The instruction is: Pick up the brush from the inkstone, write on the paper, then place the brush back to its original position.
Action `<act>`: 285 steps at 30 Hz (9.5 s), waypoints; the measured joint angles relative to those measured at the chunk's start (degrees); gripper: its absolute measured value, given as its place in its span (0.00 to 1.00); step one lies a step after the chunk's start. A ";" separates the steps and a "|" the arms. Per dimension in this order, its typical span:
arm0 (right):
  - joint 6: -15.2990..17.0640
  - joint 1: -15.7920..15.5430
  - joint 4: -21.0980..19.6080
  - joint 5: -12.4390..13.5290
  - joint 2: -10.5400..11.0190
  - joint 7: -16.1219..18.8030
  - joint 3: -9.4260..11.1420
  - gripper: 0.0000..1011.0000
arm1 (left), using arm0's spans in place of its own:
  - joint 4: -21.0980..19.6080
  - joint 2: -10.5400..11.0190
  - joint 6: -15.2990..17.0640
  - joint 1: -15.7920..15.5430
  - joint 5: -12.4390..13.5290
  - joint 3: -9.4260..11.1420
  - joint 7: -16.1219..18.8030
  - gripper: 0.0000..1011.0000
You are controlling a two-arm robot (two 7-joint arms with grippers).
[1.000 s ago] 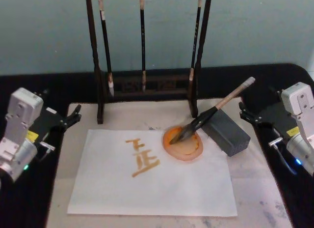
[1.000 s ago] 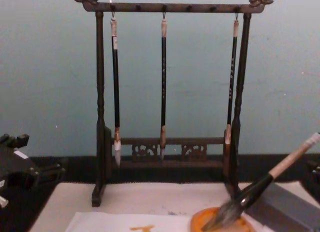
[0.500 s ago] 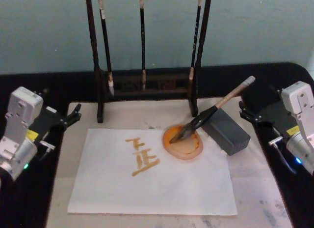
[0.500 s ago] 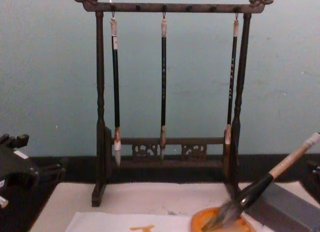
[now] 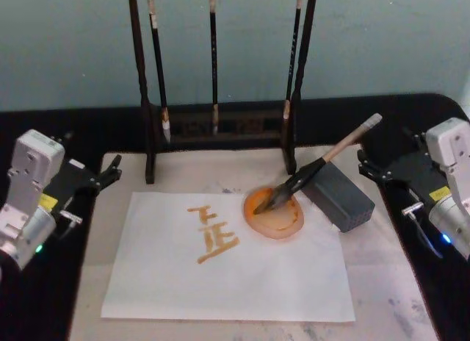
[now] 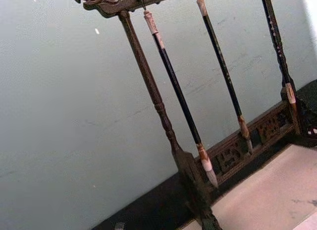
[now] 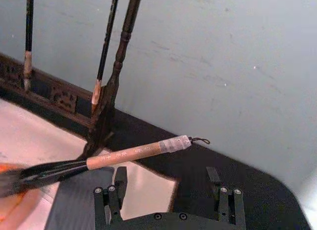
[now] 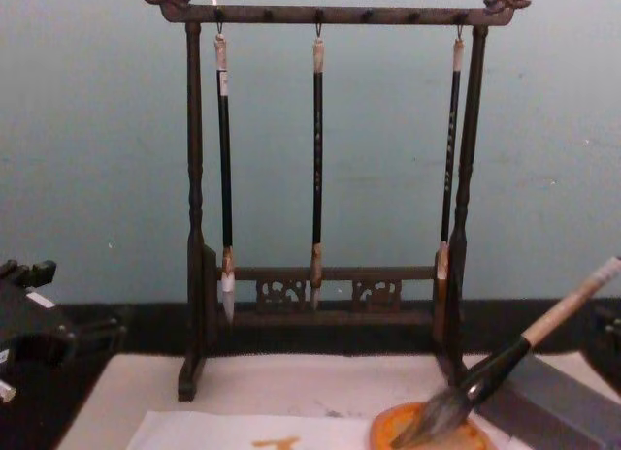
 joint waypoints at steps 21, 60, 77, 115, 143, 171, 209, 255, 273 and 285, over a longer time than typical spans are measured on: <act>12.63 -1.47 -0.20 22.95 -8.03 11.92 10.31 0.99 | 0.00 0.00 0.00 0.00 0.00 0.00 0.00 1.00; 21.33 7.18 12.13 44.10 -16.31 12.39 13.01 0.99 | 0.00 0.00 0.00 0.00 0.00 0.00 0.00 1.00; 21.24 6.71 11.19 46.73 -15.66 11.85 11.01 0.99 | 0.00 0.00 0.00 0.00 0.00 0.00 0.00 1.00; 20.49 6.60 10.67 48.20 -15.02 10.77 9.47 0.79 | 0.00 0.00 0.00 0.00 0.00 0.00 0.00 1.00; 20.54 6.58 10.66 48.17 -15.05 10.79 9.54 0.18 | 0.00 0.00 0.00 0.00 0.00 0.00 0.00 1.00; 17.91 7.03 7.64 49.98 -13.31 13.21 7.97 0.17 | 0.00 0.00 0.00 0.00 0.00 0.00 0.00 1.00; 1.84 14.02 4.74 27.07 -10.26 29.33 -4.00 0.17 | 0.00 0.00 0.00 0.00 0.00 0.00 0.00 1.00; -6.05 19.29 15.79 12.04 -19.07 39.25 -8.98 0.17 | 0.00 0.00 0.00 0.00 0.00 0.00 0.00 1.00; -6.16 18.96 16.69 9.86 -19.80 39.43 -8.68 0.17 | 0.00 0.00 0.00 0.00 0.00 0.00 0.00 1.00; -5.81 18.56 16.39 9.45 -19.86 39.52 -8.57 0.17 | 0.00 0.00 0.00 0.00 0.00 0.00 0.00 1.00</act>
